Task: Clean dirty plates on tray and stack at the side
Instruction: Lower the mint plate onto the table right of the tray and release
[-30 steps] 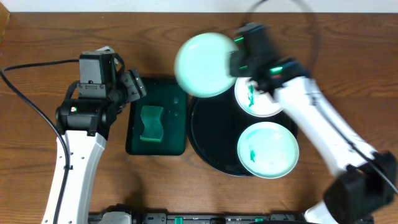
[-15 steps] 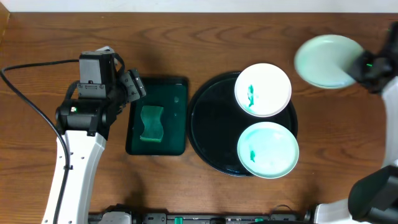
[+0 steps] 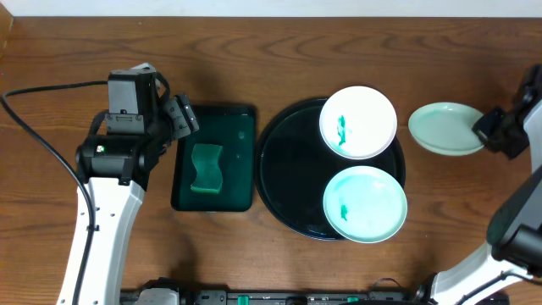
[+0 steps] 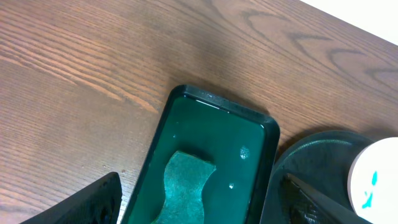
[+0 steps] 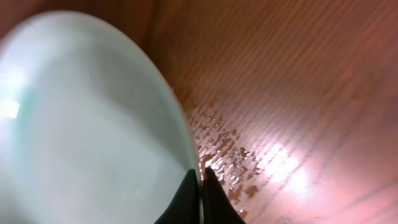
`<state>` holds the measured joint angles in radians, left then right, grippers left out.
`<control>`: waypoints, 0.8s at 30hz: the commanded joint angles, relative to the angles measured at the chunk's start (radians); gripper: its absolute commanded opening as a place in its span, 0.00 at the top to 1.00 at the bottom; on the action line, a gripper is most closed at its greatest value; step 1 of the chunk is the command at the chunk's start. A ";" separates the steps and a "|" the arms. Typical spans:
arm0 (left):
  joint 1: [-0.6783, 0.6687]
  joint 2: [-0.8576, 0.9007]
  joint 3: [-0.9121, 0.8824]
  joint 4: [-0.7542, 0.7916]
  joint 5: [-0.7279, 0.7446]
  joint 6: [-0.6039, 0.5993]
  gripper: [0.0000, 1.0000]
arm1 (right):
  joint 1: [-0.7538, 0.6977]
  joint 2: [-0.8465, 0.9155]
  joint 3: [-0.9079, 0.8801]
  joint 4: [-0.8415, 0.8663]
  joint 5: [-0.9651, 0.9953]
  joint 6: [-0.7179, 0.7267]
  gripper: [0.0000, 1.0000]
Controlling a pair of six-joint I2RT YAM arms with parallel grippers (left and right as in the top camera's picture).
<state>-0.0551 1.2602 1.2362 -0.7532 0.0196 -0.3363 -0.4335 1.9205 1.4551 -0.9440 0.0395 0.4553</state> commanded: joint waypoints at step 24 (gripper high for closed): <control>0.003 0.001 0.018 -0.002 -0.009 0.002 0.19 | 0.024 -0.143 0.145 -0.285 -0.192 -0.189 0.47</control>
<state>-0.0551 1.2602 1.2362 -0.7532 0.0196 -0.3363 -0.4305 1.8706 1.5562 -1.2026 -0.0628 0.3321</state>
